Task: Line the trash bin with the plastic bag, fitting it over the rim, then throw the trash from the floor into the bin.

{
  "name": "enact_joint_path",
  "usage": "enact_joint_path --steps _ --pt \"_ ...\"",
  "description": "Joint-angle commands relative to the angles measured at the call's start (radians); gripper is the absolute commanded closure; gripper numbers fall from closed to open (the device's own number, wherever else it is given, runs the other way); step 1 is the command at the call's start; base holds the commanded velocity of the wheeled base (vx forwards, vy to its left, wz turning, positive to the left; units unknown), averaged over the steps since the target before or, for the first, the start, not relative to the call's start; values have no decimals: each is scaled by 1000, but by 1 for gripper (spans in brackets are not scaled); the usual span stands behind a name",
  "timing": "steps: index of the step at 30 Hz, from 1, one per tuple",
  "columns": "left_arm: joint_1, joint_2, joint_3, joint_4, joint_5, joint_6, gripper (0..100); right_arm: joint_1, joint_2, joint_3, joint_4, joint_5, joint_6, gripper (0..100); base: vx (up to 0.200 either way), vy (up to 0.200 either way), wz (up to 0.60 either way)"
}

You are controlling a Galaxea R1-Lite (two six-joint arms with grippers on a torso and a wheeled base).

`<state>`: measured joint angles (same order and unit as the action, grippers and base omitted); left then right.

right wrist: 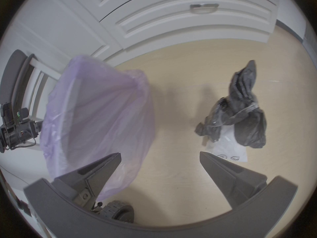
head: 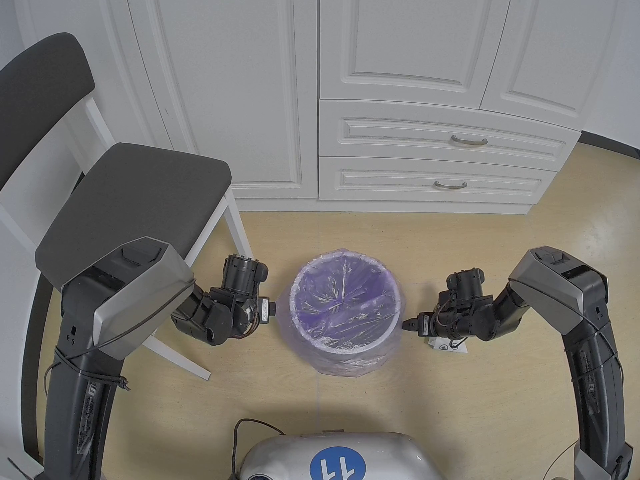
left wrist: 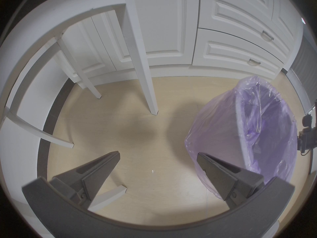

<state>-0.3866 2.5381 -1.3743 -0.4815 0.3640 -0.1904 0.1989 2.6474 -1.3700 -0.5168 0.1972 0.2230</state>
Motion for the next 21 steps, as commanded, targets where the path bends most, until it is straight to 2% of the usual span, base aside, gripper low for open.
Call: enact_joint_path --steps 1,3,4,5,9,11,17,21 --pt "-2 -27 43 -51 4 2 0 39 -11 -110 120 25 3 0 0 0 0" --pt "-2 -25 43 -57 4 0 0 39 -3 -144 166 19 12 0 0 0 0" --pt "-2 -21 44 -72 4 -1 0 37 22 -231 267 13 49 0 0 0 0" --pt "-3 -18 44 -80 4 -3 0 33 49 -279 299 2 65 0 0 0 0" --pt "-5 -22 64 -117 7 -3 0 10 161 -425 310 -124 76 0 0 0 0" --pt "-5 -28 80 -149 7 -3 0 10 175 -462 308 -157 88 0 0 0 0" --pt "-11 -68 141 -209 7 -4 0 8 164 -439 308 -170 122 0 0 0 0" --pt "-29 -127 213 -256 -2 -12 0 -24 51 -291 259 -150 108 0 0 0 0"
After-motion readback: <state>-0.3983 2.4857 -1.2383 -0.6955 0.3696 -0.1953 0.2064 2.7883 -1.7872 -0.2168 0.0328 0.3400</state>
